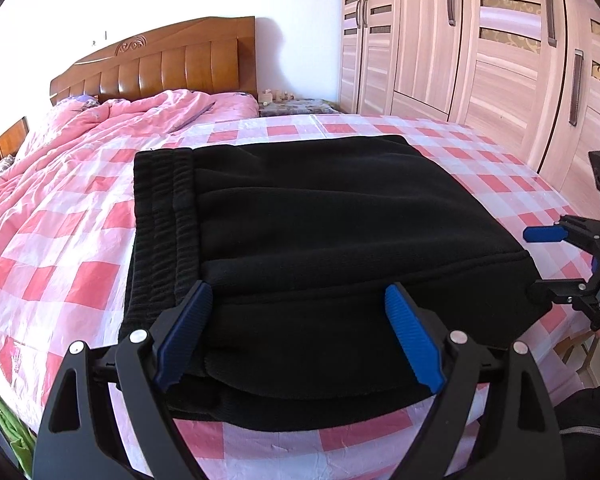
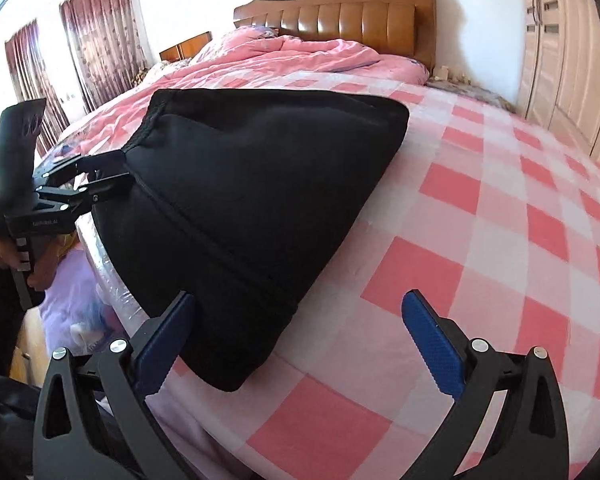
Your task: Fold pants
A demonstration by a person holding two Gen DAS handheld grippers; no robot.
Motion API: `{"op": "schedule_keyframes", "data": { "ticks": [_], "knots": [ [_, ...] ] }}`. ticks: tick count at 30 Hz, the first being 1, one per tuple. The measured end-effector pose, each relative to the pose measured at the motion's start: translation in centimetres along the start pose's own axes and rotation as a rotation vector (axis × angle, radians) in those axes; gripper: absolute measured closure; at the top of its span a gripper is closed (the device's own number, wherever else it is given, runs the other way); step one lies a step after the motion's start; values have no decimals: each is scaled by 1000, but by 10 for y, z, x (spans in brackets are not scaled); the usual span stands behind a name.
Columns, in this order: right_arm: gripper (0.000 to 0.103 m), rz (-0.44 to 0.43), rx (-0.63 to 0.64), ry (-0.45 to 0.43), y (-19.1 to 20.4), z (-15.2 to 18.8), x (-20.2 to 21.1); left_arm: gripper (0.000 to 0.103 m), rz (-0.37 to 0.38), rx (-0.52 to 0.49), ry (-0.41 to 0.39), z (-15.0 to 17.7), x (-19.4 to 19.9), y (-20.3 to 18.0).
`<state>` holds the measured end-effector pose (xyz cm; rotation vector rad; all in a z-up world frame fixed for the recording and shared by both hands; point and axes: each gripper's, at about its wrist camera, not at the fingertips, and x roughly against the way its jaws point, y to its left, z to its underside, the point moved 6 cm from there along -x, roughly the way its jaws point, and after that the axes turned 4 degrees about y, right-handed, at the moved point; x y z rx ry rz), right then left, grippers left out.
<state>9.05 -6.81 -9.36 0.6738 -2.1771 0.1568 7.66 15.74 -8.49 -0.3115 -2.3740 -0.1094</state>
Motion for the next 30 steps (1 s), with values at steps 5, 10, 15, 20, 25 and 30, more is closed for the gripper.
{"op": "schedule_keyframes", "data": {
  "ticks": [5, 10, 15, 20, 25, 30],
  "knots": [
    [5, 52, 66, -24, 18, -6, 16, 15, -16, 7, 18, -3, 1, -2],
    [5, -10, 177, -51, 55, -22, 19, 5, -70, 37, 57, -24, 10, -7],
    [5, -25, 213, 12, 67, -22, -7, 5, -156, 32, 109, -37, -4, 0],
    [5, 2, 135, 61, 48, -2, -5, 5, -221, 29, 125, -25, -1, 3],
    [5, 58, 78, -23, 38, 12, 38, 2, -325, 10, 42, -22, 36, -8],
    [5, 143, 43, -93, 37, 23, 70, 2, -412, 43, -118, -19, 81, -31]
  ]
}}
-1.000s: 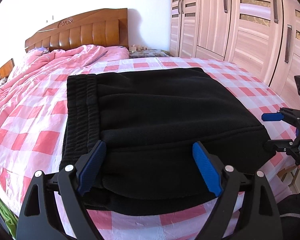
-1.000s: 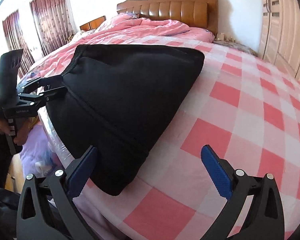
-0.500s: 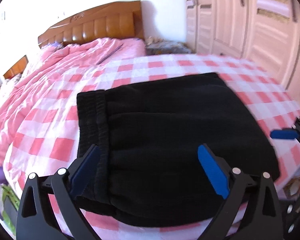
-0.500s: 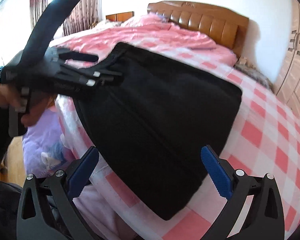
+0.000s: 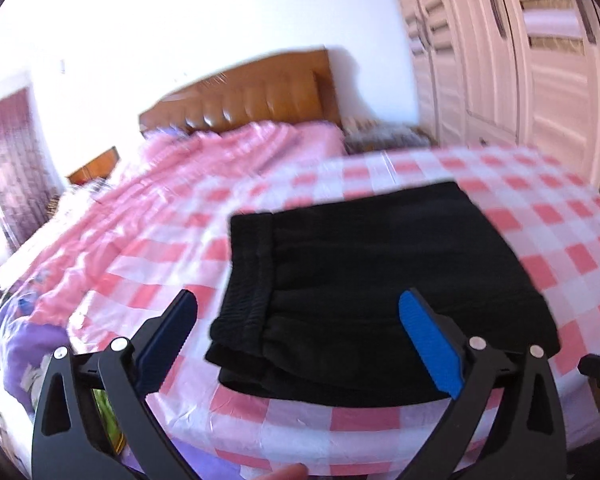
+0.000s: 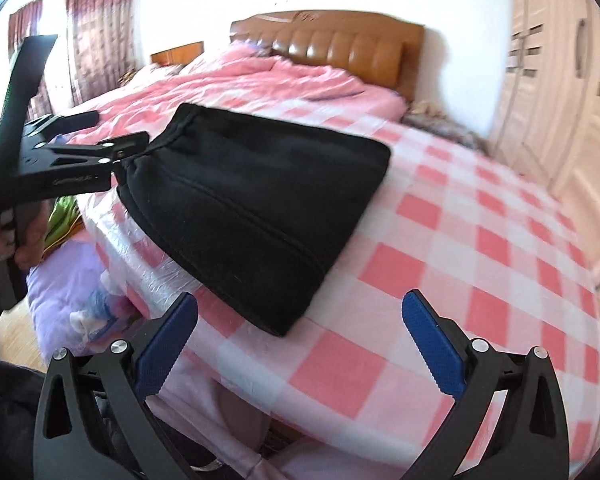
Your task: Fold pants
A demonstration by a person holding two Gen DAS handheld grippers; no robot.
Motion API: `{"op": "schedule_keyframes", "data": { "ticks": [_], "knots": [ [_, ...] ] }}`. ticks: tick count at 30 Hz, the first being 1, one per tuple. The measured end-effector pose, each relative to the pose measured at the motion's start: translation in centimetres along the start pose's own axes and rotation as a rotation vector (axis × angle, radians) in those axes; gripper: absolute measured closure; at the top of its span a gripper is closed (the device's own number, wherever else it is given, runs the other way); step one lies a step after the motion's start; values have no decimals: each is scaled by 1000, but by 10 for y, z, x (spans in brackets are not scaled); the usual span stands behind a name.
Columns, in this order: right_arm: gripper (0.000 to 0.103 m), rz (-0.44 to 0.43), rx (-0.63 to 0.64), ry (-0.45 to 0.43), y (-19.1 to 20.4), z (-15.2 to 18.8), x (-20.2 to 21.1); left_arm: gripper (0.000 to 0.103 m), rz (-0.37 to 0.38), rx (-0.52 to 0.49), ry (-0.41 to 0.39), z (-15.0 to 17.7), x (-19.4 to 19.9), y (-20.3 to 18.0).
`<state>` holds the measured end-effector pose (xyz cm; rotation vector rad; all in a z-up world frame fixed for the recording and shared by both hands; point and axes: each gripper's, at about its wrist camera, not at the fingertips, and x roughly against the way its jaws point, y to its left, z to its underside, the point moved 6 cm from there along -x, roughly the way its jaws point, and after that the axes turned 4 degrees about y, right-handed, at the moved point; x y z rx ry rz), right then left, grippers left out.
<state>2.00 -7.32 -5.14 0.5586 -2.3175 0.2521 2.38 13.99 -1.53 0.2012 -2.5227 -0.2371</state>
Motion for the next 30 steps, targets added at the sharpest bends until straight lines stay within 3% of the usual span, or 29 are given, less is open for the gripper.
{"op": "schedule_keyframes", "data": {
  "ticks": [2, 7, 17, 24, 30],
  "knots": [
    [5, 40, -5, -24, 1, 4, 9, 2, -18, 18, -15, 2, 12, -6],
    [5, 127, 13, -40, 5, 16, 13, 2, 27, 11, 25, 22, 25, -41],
    [5, 104, 9, -37, 11, 26, 18, 2, 46, -17, 31, 39, 38, -57],
    [5, 109, 15, -24, 14, 34, 18, 2, 60, 44, 91, 53, 29, -45],
    [5, 105, 20, -22, 15, 34, 16, 2, 54, 65, 96, 55, 28, -41]
  ]
}}
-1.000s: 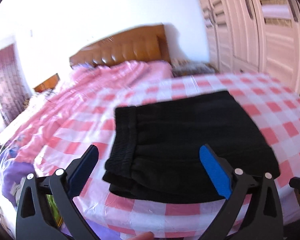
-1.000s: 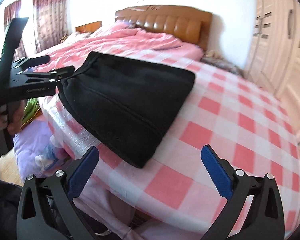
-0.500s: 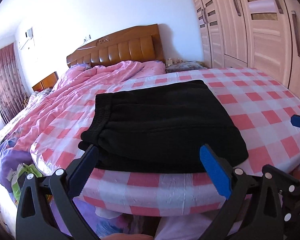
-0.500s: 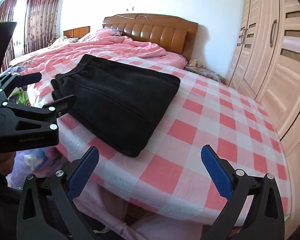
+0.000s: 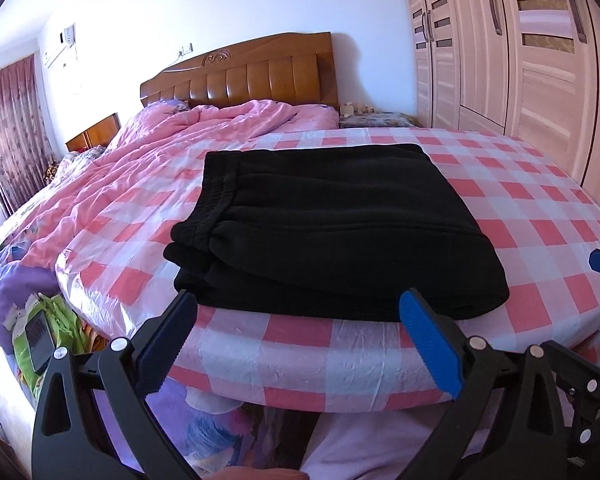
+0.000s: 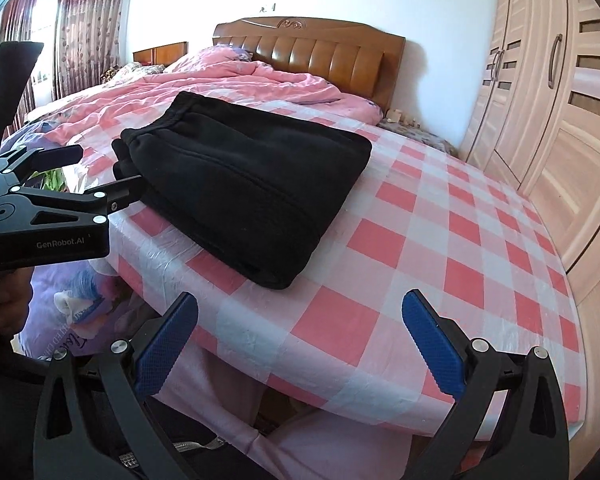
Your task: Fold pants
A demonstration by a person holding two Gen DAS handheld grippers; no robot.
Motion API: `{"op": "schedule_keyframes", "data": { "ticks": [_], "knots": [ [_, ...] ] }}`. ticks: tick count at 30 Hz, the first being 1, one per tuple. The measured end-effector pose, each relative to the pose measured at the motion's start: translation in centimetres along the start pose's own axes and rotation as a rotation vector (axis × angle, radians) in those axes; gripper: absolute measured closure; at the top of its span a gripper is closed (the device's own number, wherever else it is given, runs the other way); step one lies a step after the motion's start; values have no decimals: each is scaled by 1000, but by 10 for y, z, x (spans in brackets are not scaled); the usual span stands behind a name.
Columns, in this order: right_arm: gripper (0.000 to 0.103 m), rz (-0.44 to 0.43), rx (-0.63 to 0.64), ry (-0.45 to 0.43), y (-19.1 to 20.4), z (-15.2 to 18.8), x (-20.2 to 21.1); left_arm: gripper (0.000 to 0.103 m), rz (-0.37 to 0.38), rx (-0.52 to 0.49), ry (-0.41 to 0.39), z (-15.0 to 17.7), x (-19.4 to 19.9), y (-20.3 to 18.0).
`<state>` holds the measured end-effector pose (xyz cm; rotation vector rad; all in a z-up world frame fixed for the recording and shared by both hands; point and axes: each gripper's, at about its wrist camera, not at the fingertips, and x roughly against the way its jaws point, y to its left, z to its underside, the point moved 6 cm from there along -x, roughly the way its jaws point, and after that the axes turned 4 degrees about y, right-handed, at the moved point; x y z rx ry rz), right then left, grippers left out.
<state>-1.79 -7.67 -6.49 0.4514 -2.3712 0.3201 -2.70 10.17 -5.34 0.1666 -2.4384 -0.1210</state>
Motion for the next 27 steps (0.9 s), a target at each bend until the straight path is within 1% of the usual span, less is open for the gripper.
{"op": "schedule_keyframes", "data": {
  "ticks": [27],
  "knots": [
    [5, -5, -4, 2, 2, 2, -1, 2, 1, -3, 1, 1, 0, 0]
  ]
}}
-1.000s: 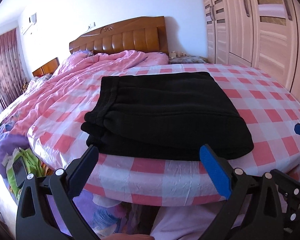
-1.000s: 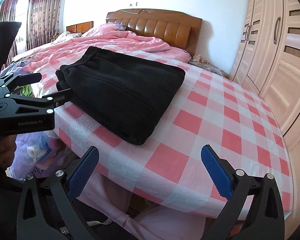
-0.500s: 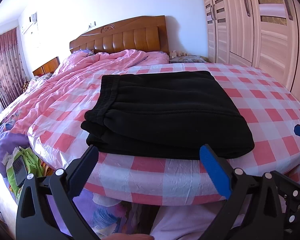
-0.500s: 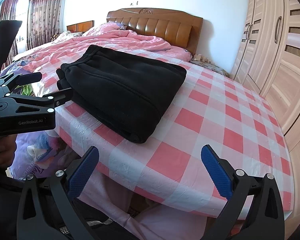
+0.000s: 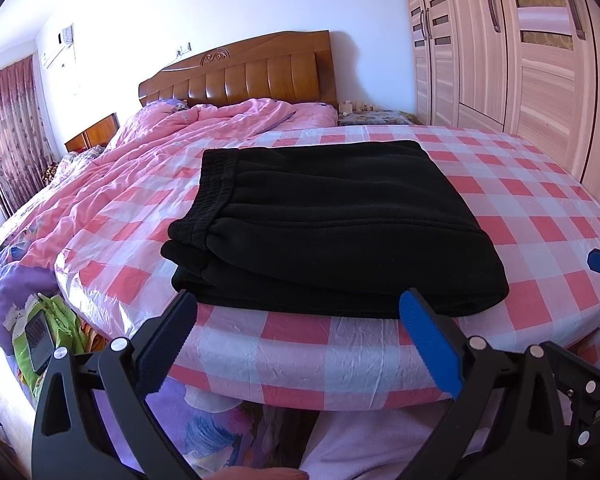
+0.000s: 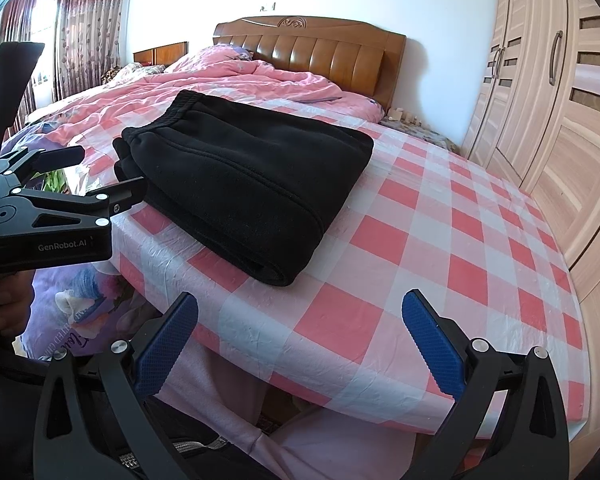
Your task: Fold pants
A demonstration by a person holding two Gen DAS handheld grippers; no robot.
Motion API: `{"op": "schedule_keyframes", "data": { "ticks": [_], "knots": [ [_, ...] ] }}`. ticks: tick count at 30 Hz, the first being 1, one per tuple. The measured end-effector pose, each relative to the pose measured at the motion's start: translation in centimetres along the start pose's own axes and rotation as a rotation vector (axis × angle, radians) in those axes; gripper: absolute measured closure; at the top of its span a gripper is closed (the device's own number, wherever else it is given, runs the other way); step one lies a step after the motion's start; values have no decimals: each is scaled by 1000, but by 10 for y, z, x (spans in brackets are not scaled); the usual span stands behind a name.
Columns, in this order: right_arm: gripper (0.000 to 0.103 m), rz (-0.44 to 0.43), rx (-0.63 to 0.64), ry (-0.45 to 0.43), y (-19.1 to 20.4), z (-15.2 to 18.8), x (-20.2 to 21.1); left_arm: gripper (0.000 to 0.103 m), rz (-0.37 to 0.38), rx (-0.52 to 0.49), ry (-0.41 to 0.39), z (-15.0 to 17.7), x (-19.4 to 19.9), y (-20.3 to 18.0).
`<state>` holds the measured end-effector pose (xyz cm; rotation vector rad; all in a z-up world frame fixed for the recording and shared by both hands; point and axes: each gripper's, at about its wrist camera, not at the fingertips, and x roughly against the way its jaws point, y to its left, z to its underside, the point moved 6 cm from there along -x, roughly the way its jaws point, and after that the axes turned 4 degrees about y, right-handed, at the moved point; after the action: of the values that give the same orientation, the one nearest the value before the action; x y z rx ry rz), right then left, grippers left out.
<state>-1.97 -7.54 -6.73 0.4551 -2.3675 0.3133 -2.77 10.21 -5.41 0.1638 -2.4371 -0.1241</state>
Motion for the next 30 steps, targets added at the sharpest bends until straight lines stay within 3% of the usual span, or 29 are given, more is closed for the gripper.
{"op": "schedule_keyframes", "data": {
  "ticks": [30],
  "knots": [
    [5, -10, -8, 2, -1, 1, -1, 2, 5, 0, 10, 5, -2, 2]
  ]
}}
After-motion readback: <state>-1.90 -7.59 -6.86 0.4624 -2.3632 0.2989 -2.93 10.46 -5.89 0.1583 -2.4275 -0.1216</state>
